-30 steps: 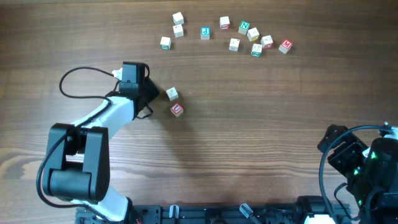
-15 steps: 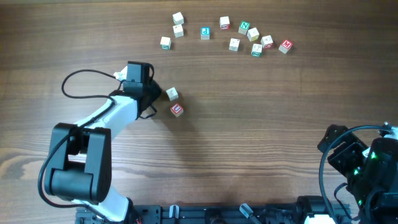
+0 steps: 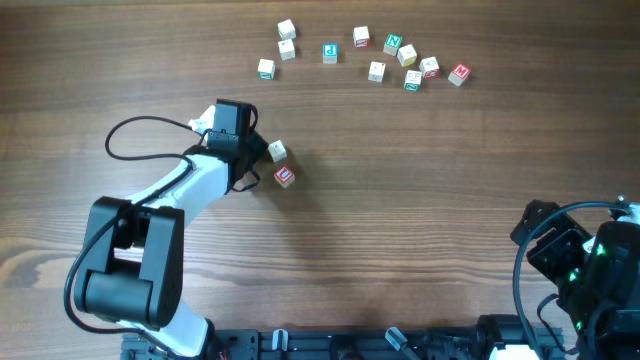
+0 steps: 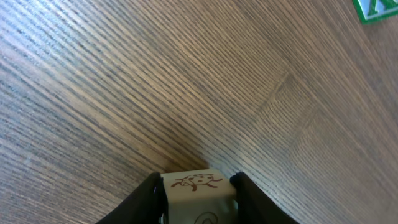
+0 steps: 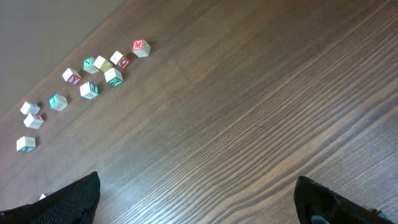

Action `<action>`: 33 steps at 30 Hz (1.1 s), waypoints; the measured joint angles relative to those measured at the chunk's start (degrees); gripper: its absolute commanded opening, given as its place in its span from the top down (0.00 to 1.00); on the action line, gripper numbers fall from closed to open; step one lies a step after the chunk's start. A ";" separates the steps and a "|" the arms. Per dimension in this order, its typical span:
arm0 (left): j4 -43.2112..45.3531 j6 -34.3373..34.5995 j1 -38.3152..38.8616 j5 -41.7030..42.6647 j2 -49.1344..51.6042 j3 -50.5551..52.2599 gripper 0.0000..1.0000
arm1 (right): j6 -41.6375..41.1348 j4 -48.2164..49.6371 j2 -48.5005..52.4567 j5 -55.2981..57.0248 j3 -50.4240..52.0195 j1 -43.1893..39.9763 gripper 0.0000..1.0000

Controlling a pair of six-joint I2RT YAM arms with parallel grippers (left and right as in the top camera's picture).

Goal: Form a circle

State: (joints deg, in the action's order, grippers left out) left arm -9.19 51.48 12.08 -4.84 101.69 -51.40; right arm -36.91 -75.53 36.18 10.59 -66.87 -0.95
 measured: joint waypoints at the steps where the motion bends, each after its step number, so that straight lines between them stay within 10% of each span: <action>1: 0.02 0.76 0.00 -0.04 0.00 0.00 0.65 | 0.00 0.00 0.00 0.00 0.00 0.00 0.00; 33: -0.04 9.31 2.16 -2.64 -0.24 0.00 0.69 | -0.20 0.00 0.00 0.00 0.00 0.00 0.00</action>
State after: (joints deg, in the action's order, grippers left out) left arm -9.23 60.80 14.24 -7.49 101.45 -51.40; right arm -37.10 -75.53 36.18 10.59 -66.87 -0.95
